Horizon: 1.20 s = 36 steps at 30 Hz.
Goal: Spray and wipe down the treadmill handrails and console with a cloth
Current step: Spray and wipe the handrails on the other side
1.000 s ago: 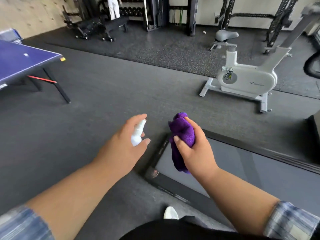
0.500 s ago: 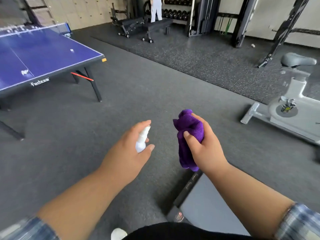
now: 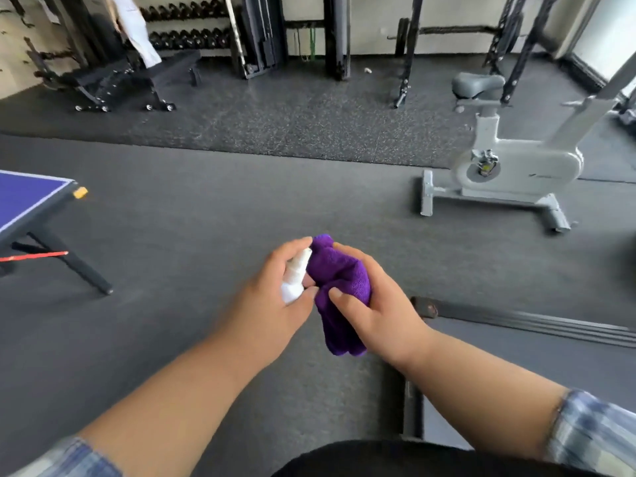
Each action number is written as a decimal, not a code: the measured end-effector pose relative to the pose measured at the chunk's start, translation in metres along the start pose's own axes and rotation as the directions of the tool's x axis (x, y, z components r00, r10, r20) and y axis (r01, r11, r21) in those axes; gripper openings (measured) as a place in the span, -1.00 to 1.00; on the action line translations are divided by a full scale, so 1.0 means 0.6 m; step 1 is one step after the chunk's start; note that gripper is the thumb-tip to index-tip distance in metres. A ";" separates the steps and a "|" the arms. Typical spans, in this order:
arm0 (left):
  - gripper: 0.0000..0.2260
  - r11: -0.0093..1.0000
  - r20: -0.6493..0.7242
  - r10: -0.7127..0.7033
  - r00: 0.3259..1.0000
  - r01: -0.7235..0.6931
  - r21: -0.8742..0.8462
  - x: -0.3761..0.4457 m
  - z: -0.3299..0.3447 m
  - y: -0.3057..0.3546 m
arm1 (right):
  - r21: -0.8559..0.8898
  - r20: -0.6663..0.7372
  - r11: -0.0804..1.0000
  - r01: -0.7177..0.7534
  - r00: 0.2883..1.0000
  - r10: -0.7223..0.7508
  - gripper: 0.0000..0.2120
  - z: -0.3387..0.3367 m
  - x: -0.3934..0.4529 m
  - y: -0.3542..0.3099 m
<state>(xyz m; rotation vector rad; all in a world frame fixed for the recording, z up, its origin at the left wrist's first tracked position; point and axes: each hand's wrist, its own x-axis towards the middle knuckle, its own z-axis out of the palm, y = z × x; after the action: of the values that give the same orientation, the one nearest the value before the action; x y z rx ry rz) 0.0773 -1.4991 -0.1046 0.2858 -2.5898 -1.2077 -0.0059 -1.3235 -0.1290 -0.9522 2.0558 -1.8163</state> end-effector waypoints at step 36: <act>-0.48 0.851 0.474 0.523 0.708 -0.411 -0.327 1.292 0.543 0.049 | 0.347 -0.783 0.926 -0.151 0.497 0.375 -0.43 -0.665 0.817 0.410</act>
<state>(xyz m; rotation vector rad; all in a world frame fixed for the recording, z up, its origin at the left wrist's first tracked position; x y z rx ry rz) -0.7617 -1.4699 -0.1600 -0.8529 -2.6762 -1.4764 -0.6826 -1.2984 -0.1665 0.4677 2.1384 -2.5271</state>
